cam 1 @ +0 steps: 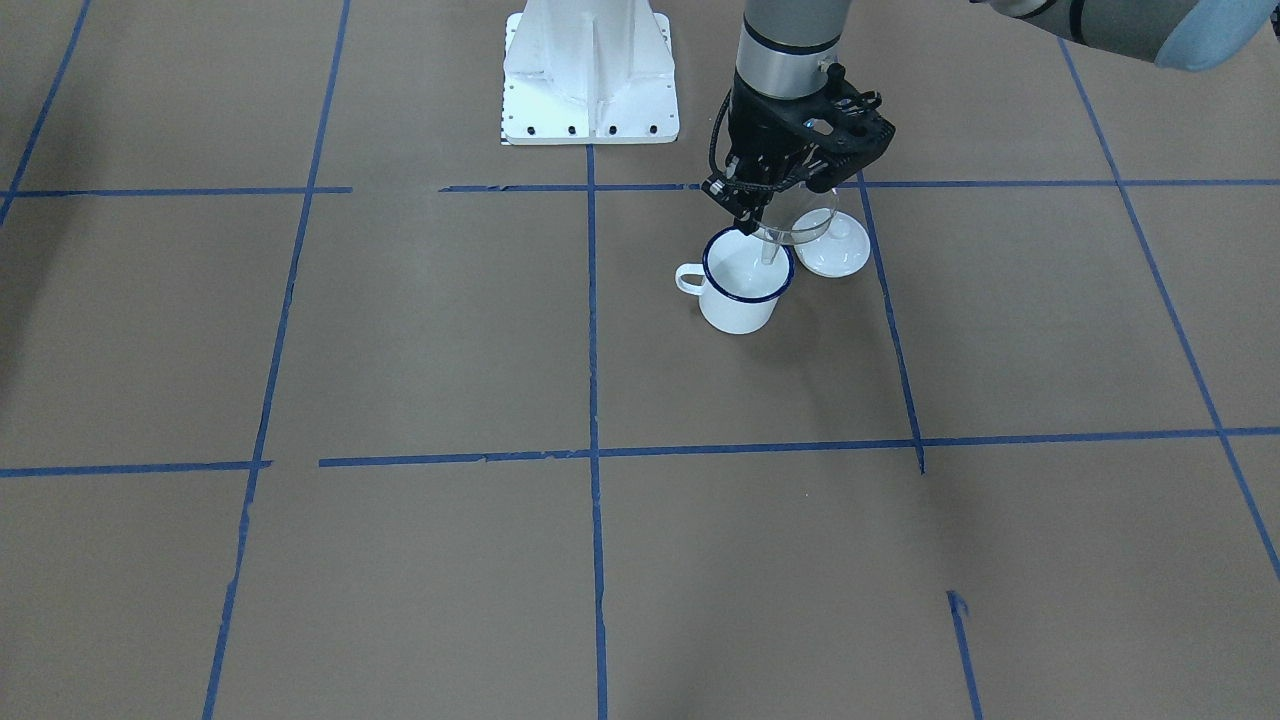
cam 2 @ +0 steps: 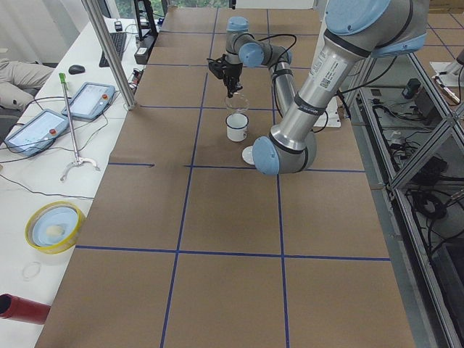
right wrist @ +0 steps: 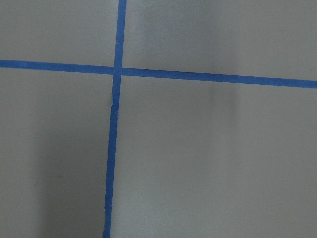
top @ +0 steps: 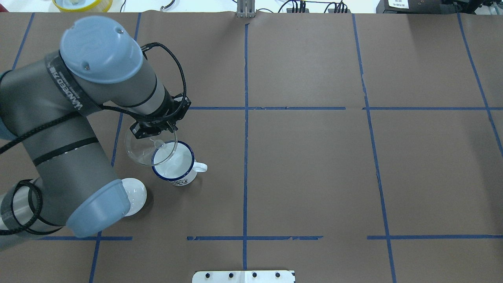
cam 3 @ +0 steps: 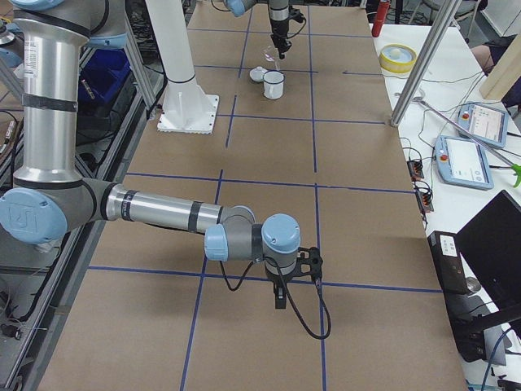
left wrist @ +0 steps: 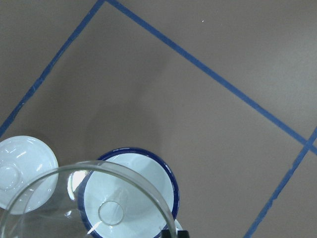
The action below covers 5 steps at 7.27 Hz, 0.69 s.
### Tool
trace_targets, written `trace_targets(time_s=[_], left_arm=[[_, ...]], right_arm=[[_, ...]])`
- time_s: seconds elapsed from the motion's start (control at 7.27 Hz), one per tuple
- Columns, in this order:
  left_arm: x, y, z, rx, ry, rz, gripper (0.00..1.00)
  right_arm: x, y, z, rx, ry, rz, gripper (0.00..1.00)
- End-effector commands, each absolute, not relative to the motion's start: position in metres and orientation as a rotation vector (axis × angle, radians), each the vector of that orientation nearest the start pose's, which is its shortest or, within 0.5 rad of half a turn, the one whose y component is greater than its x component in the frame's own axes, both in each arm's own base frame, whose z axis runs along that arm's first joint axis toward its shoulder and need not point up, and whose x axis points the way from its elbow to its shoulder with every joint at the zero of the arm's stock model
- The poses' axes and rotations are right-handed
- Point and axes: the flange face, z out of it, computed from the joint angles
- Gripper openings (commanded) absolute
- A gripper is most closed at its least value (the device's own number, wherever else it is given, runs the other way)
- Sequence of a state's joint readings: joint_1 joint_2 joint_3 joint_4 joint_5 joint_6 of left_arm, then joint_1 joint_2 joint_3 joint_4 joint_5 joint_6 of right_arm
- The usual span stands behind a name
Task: Remove funnel from cup
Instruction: 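Lift the glass funnel up out of the mug with the left gripper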
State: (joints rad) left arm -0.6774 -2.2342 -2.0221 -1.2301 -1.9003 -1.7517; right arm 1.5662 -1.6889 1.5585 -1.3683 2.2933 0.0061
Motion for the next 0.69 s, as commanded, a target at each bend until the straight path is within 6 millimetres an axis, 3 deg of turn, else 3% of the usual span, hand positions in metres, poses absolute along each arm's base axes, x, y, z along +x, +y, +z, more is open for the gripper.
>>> trace_targets(time_s=[0.0,0.14,0.28,0.41,0.55], left_arm=[[0.367,-0.51,0.156,-0.03,0.959,-0.758,0.0],[0.371,-0.534,0.168,0.003,1.042,-0.771,0.0],[0.37,-0.549,0.203,0.027,1.14,-0.786,0.0],[0.371,-0.554,0.254,0.06,1.238,-0.757,0.0],[0.384,-0.573,0.294,0.1,1.299,-0.771,0.0]], right_arm=[[0.065,-0.444,0.703,0.065,-0.723,-0.025,1.0],[0.065,-0.444,0.703,0.065,-0.723,-0.025,1.0],[0.065,-0.444,0.703,0.065,-0.723,-0.025,1.0],[0.065,-0.444,0.703,0.065,-0.723,-0.025,1.0],[0.065,-0.444,0.703,0.065,-0.723,-0.025,1.0]])
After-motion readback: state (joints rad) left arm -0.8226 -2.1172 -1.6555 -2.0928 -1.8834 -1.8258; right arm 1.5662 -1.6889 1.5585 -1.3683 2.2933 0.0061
